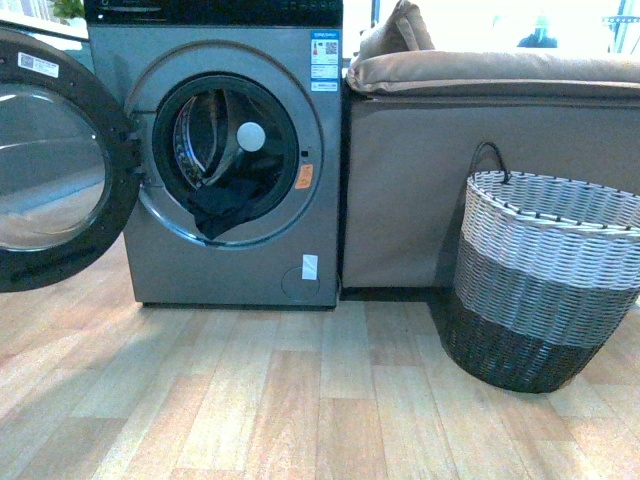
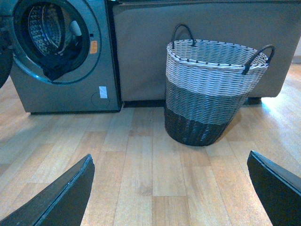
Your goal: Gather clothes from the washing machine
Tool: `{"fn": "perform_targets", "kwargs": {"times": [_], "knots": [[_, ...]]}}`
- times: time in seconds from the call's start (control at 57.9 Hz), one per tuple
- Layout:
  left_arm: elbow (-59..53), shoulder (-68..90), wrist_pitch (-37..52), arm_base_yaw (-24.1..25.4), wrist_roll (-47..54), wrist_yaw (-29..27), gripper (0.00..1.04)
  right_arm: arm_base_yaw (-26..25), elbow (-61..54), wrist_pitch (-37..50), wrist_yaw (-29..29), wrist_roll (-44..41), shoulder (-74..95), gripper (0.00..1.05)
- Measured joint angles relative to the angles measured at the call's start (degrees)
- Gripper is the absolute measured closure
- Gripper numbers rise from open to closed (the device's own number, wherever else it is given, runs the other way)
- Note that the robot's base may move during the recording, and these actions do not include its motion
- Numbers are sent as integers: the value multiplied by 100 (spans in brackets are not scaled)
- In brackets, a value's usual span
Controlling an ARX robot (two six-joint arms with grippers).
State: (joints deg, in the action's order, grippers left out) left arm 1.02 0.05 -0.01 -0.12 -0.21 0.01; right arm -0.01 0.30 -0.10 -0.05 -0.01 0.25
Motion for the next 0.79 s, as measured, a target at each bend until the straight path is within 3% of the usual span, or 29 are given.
{"fn": "perform_targets", "kwargs": {"times": [0.794], "knots": [[0,2,0,0,0,4,7,0,0,0,9,0,0,7]]}}
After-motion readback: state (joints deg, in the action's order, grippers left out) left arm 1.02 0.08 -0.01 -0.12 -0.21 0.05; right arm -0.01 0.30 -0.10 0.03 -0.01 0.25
